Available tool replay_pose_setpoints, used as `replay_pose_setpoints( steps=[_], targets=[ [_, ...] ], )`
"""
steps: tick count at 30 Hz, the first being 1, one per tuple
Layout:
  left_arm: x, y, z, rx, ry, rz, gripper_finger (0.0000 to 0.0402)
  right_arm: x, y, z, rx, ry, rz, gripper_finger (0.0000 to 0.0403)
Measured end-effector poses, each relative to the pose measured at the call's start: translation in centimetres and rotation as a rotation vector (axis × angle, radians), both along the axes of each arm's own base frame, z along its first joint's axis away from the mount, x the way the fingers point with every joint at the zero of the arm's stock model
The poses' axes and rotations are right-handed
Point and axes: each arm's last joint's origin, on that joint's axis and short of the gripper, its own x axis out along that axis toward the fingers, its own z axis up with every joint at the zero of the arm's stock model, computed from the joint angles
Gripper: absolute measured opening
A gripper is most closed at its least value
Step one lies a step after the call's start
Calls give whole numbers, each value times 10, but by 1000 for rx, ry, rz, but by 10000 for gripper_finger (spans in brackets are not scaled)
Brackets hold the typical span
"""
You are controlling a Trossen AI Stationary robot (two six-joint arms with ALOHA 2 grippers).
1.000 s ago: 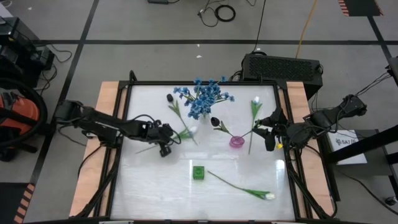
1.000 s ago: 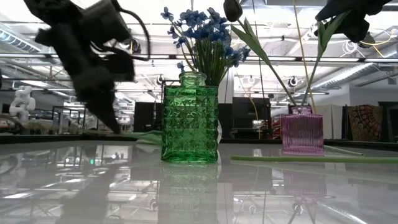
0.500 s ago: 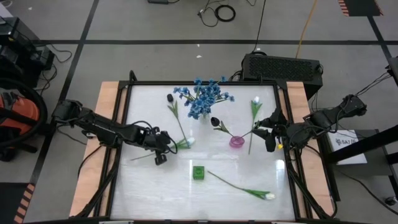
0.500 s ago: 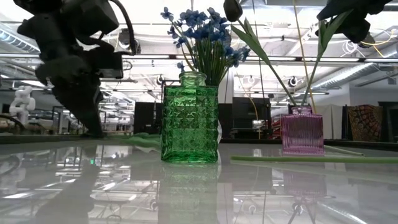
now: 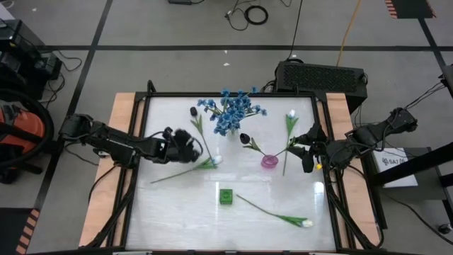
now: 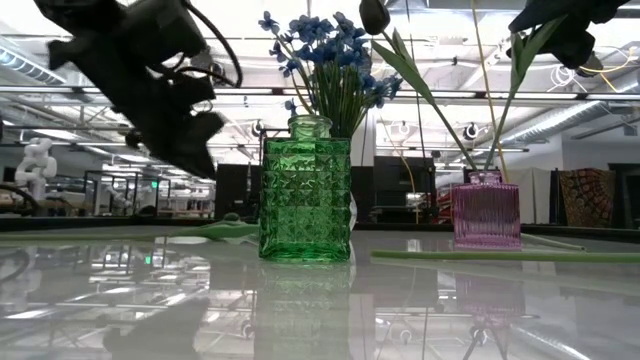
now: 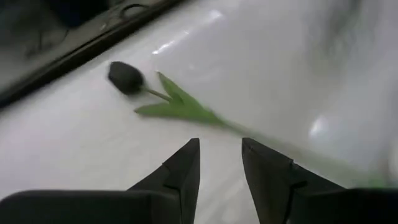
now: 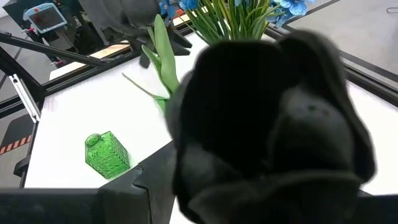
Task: Sort flowers into vase by color
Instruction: Put the black tulip into the purple vase
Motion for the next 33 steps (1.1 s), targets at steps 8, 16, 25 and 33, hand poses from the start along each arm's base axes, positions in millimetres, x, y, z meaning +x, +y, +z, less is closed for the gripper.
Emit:
replay_pose_setpoints(
  steps=[8,16,25,33],
  targets=[
    [22,19,-24,-125,-112,108,138,1,0,2,-4,-27,-16,196],
    [33,36,-51,-211,-111,146,177,2,0,2,-7,-27,-14,196],
    [37,46,-60,-257,-186,229,180,2,0,3,-18,-33,-7,196],
    [40,47,-56,-261,-216,224,180,2,0,3,-18,-32,-7,196]
  ],
)
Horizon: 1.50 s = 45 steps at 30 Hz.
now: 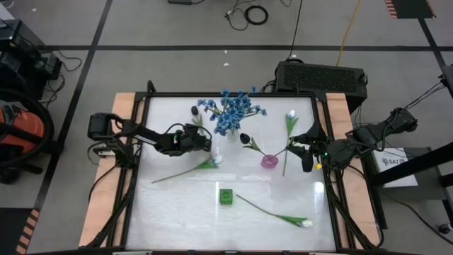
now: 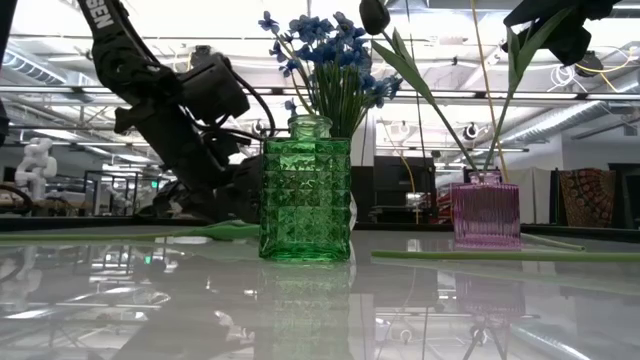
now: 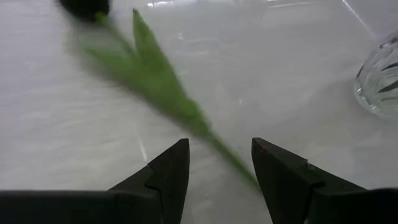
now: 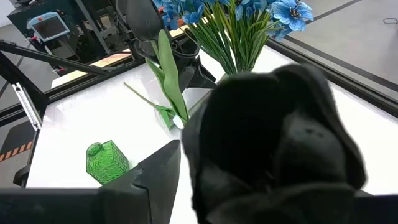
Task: Sort flowers into vase by color
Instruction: Put the black tulip into the purple vase
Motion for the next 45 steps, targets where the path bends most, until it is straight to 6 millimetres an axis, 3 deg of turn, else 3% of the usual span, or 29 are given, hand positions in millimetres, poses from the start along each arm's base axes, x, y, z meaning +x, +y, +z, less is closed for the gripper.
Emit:
replay_pose_setpoints(
  steps=[17,20,27,30,35,45],
  targets=[
    [5,2,-20,82,62,33,170,0,0,0,2,-4,1,196],
    [5,2,-20,111,102,4,136,0,0,0,2,-3,0,196],
    [5,3,-18,152,150,-53,17,0,0,0,-2,-1,2,196],
    [4,3,-18,165,167,-70,9,0,0,0,-2,-1,2,196],
    [-3,2,-3,180,230,-124,8,0,0,0,-4,0,3,196],
    [-31,-17,72,314,98,-81,3,4,2,7,-23,-67,17,196]
  ],
)
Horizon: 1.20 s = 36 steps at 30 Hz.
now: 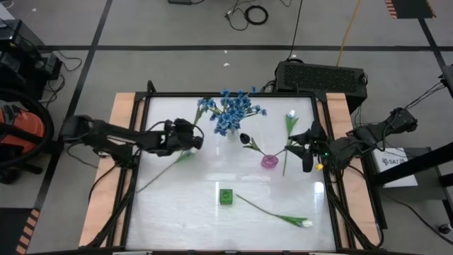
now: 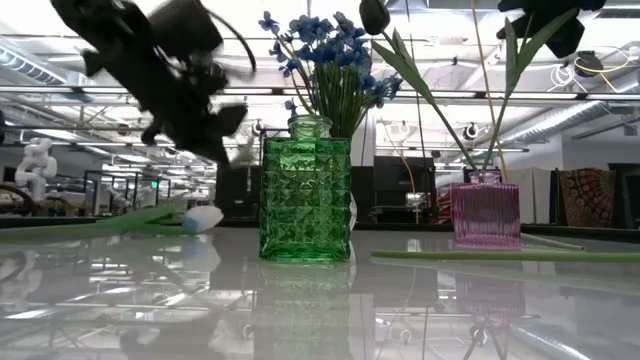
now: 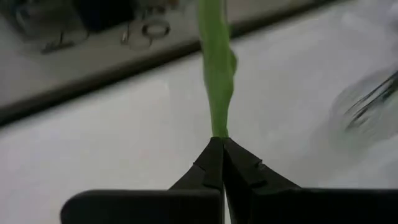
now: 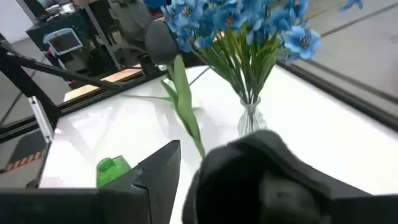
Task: Sort flowers into vase by color
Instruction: Put the black tulip into the purple vase
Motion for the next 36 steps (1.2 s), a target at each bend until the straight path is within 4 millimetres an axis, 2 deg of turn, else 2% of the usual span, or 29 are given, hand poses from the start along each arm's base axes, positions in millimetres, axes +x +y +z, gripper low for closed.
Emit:
replay_pose_setpoints(
  steps=[8,19,25,33,36],
  targets=[
    [-23,-29,49,134,-183,-46,2,2,0,7,-81,-54,-5,196],
    [-54,-55,84,216,-310,-122,2,5,8,30,-214,-215,82,196],
    [-71,-68,101,195,-414,-211,2,4,8,34,-249,-238,89,196],
    [-80,-96,127,264,-514,-425,2,-9,6,78,-346,-311,114,196],
    [-85,-104,134,285,-548,-484,2,-6,14,82,-376,-305,162,196]
  ],
)
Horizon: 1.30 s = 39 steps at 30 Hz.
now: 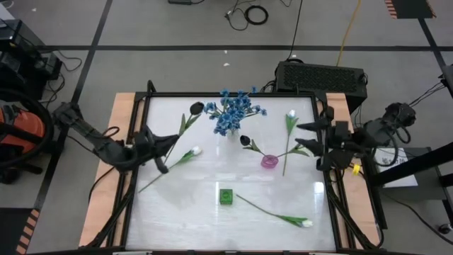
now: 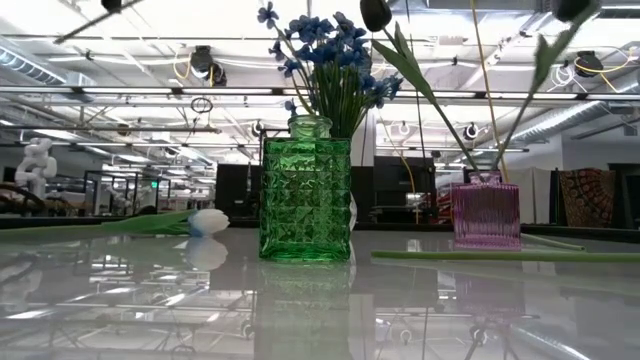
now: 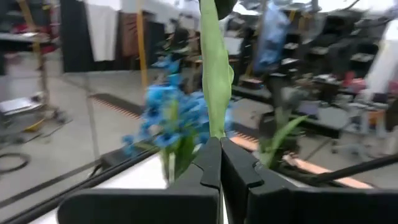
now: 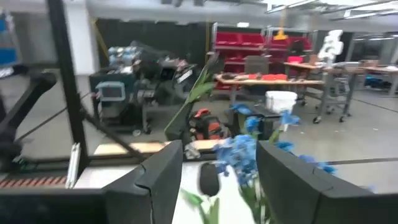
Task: Sort flowers into vase by color
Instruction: Put the black tulip into the purple vase
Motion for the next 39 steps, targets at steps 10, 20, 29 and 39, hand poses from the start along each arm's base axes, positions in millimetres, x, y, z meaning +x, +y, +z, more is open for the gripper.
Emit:
replay_pose_setpoints(
  steps=[10,20,29,39],
  targets=[
    [-2,-24,19,48,-198,-307,1,46,57,-28,-12,114,46,196],
    [37,-44,10,232,-421,-432,1,91,106,-19,-51,45,27,196],
    [74,-44,-6,249,-477,-443,1,166,131,-31,-102,87,-53,196],
    [117,-65,-7,313,-455,-507,1,229,122,-57,-162,109,-71,196]
  ],
)
